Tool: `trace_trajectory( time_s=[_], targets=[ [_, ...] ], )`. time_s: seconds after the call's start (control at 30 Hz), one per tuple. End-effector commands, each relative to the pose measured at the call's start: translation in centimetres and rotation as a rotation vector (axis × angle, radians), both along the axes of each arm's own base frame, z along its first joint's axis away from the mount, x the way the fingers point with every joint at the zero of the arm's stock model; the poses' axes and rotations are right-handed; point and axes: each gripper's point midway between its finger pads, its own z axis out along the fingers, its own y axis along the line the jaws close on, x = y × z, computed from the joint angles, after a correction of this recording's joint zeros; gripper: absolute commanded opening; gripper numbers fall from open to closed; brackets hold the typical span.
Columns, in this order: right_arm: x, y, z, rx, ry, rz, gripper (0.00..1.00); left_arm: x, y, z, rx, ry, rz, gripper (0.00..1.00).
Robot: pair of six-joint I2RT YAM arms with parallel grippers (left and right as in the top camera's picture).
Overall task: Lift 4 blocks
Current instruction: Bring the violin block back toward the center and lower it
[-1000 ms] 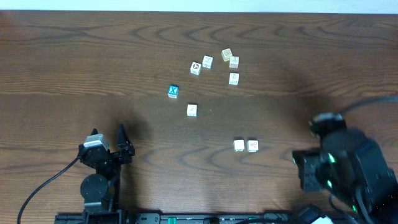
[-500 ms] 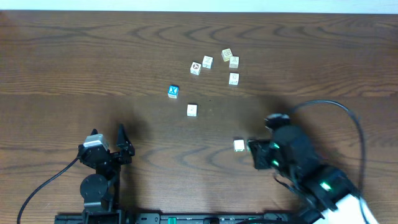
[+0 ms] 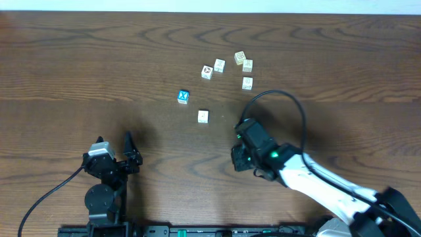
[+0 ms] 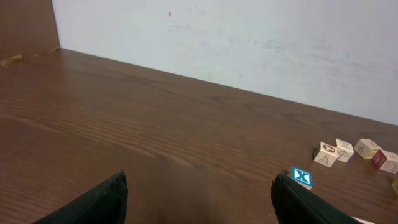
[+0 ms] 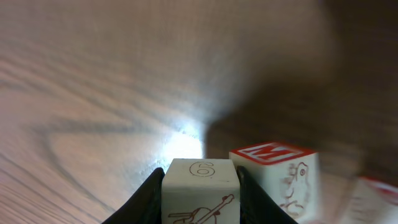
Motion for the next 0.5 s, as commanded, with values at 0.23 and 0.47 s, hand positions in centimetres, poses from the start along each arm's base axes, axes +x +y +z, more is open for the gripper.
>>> trace_trajectory(
  time_s=[0.23,0.47],
  targets=[
    [-0.2,0.3,-0.4,-0.075,-0.040,0.036,0.19,-0.1,0.3,-1.8,0.003,0.058,0.020,0.74],
    [0.5,-0.2,-0.3,-0.103,-0.074,0.017,0.32,-0.1,0.3,-1.8,0.002,0.058,0.020,0.74]
  ],
)
